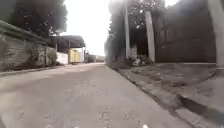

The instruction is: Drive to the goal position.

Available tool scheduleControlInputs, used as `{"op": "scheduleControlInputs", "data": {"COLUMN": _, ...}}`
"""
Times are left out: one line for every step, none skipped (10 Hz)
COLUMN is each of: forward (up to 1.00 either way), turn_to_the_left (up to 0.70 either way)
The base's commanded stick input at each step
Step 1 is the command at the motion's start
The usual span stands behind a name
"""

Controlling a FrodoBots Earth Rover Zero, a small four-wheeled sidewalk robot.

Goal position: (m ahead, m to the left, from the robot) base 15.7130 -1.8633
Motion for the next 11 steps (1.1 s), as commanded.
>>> {"op": "scheduleControlInputs", "data": {"forward": 0.85, "turn_to_the_left": 0.03}}
{"op": "scheduleControlInputs", "data": {"forward": 0.85, "turn_to_the_left": 0.34}}
{"op": "scheduleControlInputs", "data": {"forward": 0.85, "turn_to_the_left": 0.31}}
{"op": "scheduleControlInputs", "data": {"forward": 0.85, "turn_to_the_left": 0.07}}
{"op": "scheduleControlInputs", "data": {"forward": 0.85, "turn_to_the_left": 0.11}}
{"op": "scheduleControlInputs", "data": {"forward": 0.85, "turn_to_the_left": 0.01}}
{"op": "scheduleControlInputs", "data": {"forward": 0.85, "turn_to_the_left": 0.07}}
{"op": "scheduleControlInputs", "data": {"forward": 0.85, "turn_to_the_left": -0.22}}
{"op": "scheduleControlInputs", "data": {"forward": 0.85, "turn_to_the_left": -0.34}}
{"op": "scheduleControlInputs", "data": {"forward": 0.85, "turn_to_the_left": 0.10}}
{"op": "scheduleControlInputs", "data": {"forward": 0.85, "turn_to_the_left": 0.05}}
